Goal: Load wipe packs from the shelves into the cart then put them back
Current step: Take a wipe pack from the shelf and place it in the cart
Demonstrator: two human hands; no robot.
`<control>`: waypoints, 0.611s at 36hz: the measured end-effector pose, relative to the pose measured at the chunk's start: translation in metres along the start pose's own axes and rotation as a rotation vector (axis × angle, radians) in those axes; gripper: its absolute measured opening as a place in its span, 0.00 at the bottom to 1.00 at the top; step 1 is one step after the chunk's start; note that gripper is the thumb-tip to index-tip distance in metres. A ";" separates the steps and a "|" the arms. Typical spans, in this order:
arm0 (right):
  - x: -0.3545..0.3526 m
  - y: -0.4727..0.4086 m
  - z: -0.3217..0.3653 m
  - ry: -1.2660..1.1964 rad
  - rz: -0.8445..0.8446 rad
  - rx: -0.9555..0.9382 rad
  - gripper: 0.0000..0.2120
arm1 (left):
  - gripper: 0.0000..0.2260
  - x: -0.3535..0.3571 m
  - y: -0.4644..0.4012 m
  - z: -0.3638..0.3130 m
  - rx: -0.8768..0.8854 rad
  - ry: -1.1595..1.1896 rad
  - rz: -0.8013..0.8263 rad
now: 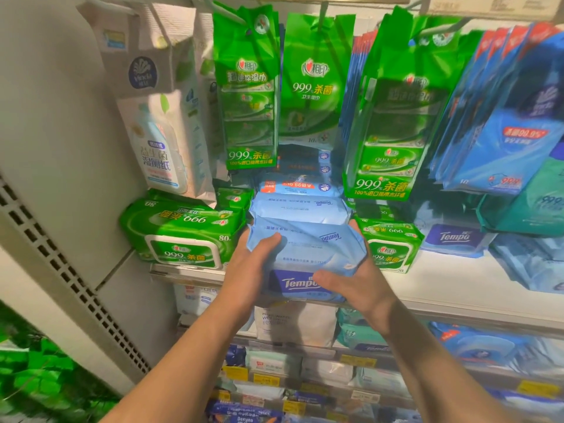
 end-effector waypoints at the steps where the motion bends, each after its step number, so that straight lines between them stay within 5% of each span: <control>1: 0.000 0.000 -0.001 -0.008 0.002 0.000 0.55 | 0.23 0.000 0.000 0.000 -0.001 0.018 0.004; 11: -0.005 0.000 -0.010 -0.017 -0.028 0.005 0.54 | 0.14 0.000 0.001 0.000 -0.098 0.085 -0.046; 17: -0.001 -0.002 -0.003 0.003 -0.005 -0.029 0.56 | 0.32 0.005 0.001 -0.004 -0.050 0.024 0.022; 22: 0.006 -0.004 0.009 -0.016 0.071 -0.081 0.46 | 0.36 -0.002 -0.002 -0.006 0.063 -0.182 0.108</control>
Point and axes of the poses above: each hand's wrist, its own y-axis away from the middle knuckle, its own x-axis out of the palm, z = x × y, the point moved 7 cm from there along -y, towards the middle knuckle
